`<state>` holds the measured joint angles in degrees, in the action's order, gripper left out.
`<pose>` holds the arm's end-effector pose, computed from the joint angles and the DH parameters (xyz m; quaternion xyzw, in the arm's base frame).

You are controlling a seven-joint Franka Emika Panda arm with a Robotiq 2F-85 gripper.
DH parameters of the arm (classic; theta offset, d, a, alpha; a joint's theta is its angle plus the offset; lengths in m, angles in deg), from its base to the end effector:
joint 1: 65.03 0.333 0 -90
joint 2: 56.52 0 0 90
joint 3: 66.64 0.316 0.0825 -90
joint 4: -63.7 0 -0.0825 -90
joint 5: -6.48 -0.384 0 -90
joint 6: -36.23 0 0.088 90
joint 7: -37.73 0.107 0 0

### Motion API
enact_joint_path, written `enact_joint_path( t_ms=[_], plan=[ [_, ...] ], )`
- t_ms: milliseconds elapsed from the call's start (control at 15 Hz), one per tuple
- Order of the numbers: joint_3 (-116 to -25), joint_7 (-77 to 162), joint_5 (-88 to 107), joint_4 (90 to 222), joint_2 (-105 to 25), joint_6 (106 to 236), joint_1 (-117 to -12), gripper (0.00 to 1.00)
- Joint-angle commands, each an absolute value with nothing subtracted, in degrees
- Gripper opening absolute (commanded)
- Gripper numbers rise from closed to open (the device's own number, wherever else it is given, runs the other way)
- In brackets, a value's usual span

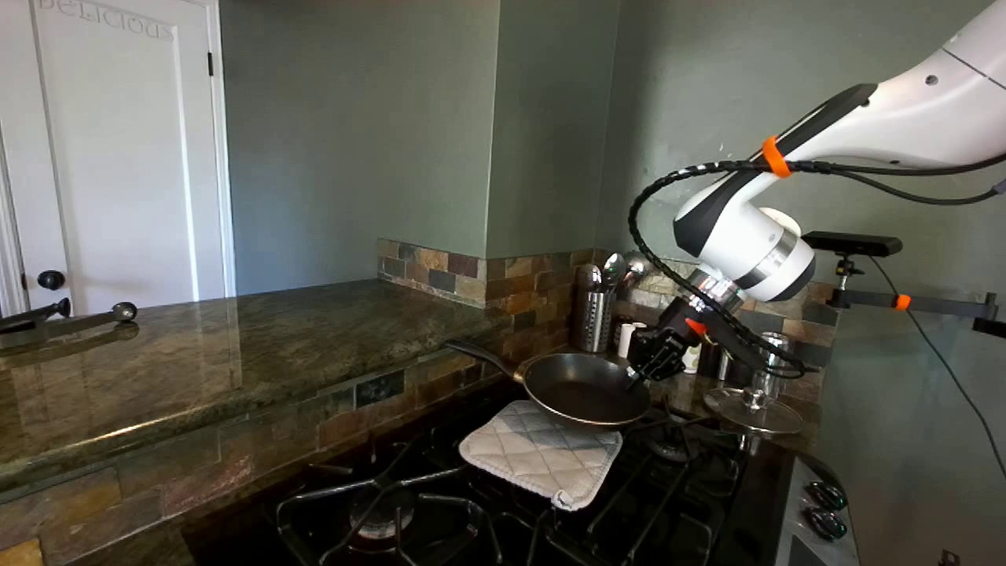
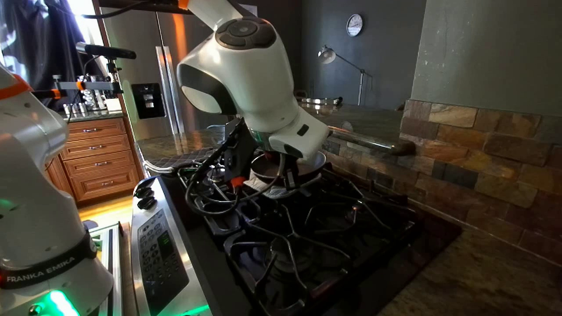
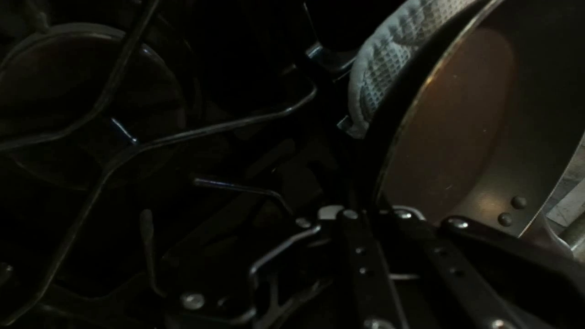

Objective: Move the pan to the top right stove plate

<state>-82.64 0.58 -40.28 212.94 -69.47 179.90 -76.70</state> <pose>0.3830 -0.2041 0.3384 -0.9309 0.2273 -0.1891 0.2143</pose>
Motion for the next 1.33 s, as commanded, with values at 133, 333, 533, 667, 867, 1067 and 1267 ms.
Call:
enact_joint_path(
  t_ms=[133, 333, 533, 667, 867, 1067, 1267],
  plan=[
    [-85.1, -2.2, -40.9, 213.7, -72.9, 174.6, -76.7, 0.02],
    [-85.0, 0.7, -40.4, 214.7, -74.1, 175.5, -77.3, 0.02],
    [-84.4, 4.9, -40.0, 216.4, -76.0, 177.0, -77.8, 0.02],
    [-84.0, 8.3, -39.9, 217.8, -77.5, 178.0, -78.0, 0.02],
    [-83.0, 15.0, -40.0, 220.8, -80.0, 181.8, -78.1, 0.02],
    [-81.7, 20.9, -38.9, 223.7, -81.7, 186.9, -78.4, 0.02],
    [-79.5, 24.4, -39.4, 221.8, -79.2, 188.5, -80.5, 0.02]
  ],
)
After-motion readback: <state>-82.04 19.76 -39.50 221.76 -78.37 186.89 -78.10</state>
